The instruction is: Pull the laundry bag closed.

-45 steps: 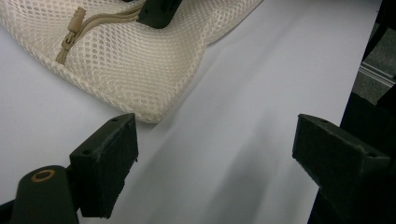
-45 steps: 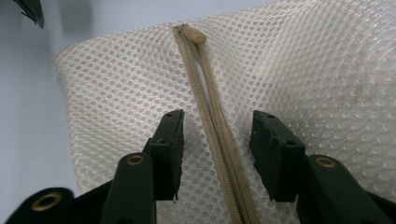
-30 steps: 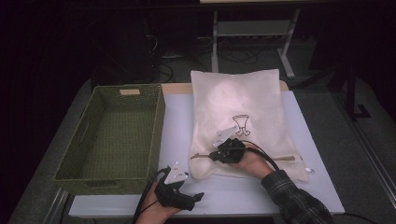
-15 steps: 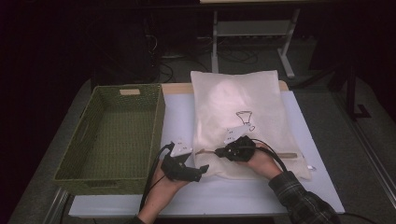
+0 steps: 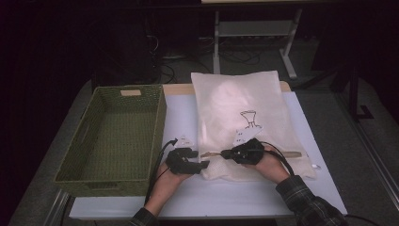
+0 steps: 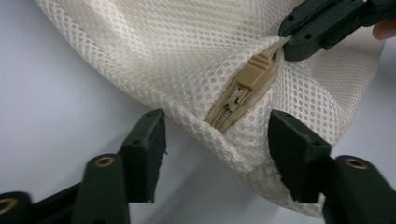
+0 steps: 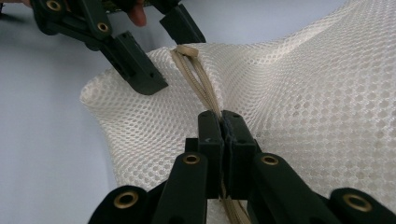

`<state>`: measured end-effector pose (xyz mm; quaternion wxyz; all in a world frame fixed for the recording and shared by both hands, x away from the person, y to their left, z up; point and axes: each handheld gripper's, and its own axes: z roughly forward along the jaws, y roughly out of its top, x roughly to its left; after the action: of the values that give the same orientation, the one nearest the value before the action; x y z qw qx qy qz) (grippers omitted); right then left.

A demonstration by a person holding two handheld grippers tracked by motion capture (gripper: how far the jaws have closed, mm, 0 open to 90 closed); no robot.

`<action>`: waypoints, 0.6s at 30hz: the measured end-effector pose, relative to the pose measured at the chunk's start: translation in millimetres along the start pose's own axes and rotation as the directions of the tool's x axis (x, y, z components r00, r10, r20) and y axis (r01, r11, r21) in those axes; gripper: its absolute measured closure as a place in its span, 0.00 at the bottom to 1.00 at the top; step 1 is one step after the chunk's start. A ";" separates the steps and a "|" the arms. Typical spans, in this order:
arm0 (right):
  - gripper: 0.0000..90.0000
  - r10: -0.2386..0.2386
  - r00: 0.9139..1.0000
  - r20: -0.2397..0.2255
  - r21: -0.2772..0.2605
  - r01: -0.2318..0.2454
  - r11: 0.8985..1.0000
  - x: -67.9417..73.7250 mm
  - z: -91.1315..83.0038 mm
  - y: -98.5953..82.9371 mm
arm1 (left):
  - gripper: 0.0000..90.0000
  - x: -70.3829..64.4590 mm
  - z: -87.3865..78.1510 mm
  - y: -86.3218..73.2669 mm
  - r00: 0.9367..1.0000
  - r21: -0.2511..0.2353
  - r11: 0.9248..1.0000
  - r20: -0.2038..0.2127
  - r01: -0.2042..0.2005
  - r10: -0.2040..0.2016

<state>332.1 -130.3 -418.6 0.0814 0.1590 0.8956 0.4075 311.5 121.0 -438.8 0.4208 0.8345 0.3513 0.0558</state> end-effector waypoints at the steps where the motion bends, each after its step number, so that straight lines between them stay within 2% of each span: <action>1: 0.97 0.000 1.000 0.000 0.000 0.000 1.000 0.0 0.0 0.0 | 0.47 0.3 0.8 -0.4 1.000 0.005 1.000 0.010 0.000 0.000; 4: 0.97 -0.001 1.000 -0.004 -0.003 0.001 1.000 -0.2 0.3 0.2 | 0.58 -0.5 2.6 -0.9 1.000 0.012 1.000 0.020 -0.017 0.017; 5: 0.97 0.002 1.000 -0.007 -0.003 -0.002 1.000 -0.3 1.3 0.1 | 0.64 -0.8 3.0 -1.0 1.000 0.016 1.000 0.018 -0.024 0.024; 6: 0.97 0.002 1.000 -0.007 -0.003 -0.002 1.000 -0.3 1.3 0.1 | 0.64 -0.9 2.9 -1.1 1.000 0.014 1.000 0.016 -0.027 0.027; 9: 0.97 -0.001 1.000 -0.006 -0.002 0.001 1.000 -0.3 3.1 -0.3 | 0.76 -1.2 2.6 -1.0 0.999 0.011 0.999 0.015 -0.031 0.031; 12: 0.97 -0.001 1.000 -0.002 0.003 0.001 1.000 -1.0 5.8 -0.9 | 0.88 -4.1 2.2 -0.6 0.999 0.014 0.998 0.006 -0.054 0.054; 15: 0.95 0.015 1.000 -0.006 0.015 -0.015 1.000 -2.1 9.8 -1.8 | 0.92 -7.2 2.2 -1.2 0.995 0.027 0.995 -0.028 -0.096 0.097; 18: 0.87 0.027 1.000 -0.004 0.012 -0.027 1.000 -0.1 7.4 0.2 | 0.93 -9.3 0.6 -2.1 0.993 0.023 0.994 -0.052 -0.105 0.107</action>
<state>334.3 -125.0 -423.3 0.0729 0.1707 0.8960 0.4033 303.7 115.6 -438.9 0.3992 0.8544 0.3181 0.0968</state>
